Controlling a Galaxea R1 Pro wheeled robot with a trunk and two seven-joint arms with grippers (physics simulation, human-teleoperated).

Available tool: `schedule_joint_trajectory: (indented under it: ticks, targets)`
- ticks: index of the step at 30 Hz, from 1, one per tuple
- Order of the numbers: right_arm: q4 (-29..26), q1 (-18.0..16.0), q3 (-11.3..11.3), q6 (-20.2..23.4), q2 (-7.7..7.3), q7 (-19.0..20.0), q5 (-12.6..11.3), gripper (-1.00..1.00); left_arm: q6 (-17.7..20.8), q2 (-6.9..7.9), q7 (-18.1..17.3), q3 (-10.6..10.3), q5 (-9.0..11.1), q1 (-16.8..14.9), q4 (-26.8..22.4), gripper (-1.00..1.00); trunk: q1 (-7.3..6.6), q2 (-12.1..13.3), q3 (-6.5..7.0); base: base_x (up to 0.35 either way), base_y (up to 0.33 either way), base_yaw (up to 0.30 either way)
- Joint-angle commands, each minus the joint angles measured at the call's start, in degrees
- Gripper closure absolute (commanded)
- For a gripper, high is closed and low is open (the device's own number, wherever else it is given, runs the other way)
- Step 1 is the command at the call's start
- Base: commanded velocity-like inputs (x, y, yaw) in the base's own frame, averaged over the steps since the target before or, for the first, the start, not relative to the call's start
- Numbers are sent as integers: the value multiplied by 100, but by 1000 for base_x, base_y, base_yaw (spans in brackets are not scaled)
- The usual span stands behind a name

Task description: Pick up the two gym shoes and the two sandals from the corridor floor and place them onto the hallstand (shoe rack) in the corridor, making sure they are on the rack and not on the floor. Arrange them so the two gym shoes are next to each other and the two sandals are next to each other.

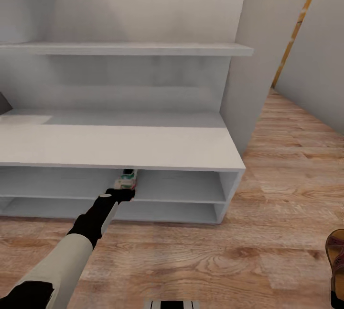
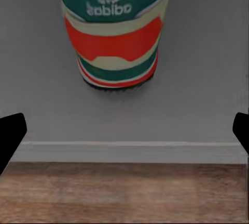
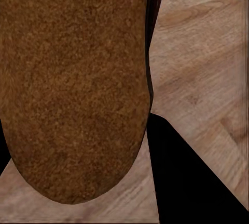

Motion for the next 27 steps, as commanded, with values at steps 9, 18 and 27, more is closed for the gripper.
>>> schedule_joint_trajectory:
  ticks: [9,18,27]
  targets:
    - [2,-7,-39,-20,3,37,36,100,-101,4,26,-15,13,17,28,-100,-5,-2,-4,-336,0,0]
    - [10,-7,-39,-20,3,33,36,100,-604,36,-12,11,36,385,1,-100,-5,-2,-4,-337,0,0]
    - [9,-7,-37,-25,3,33,36,100,-1489,132,-157,59,78,1216,-10,-100,-5,-2,-4,-318,0,0]
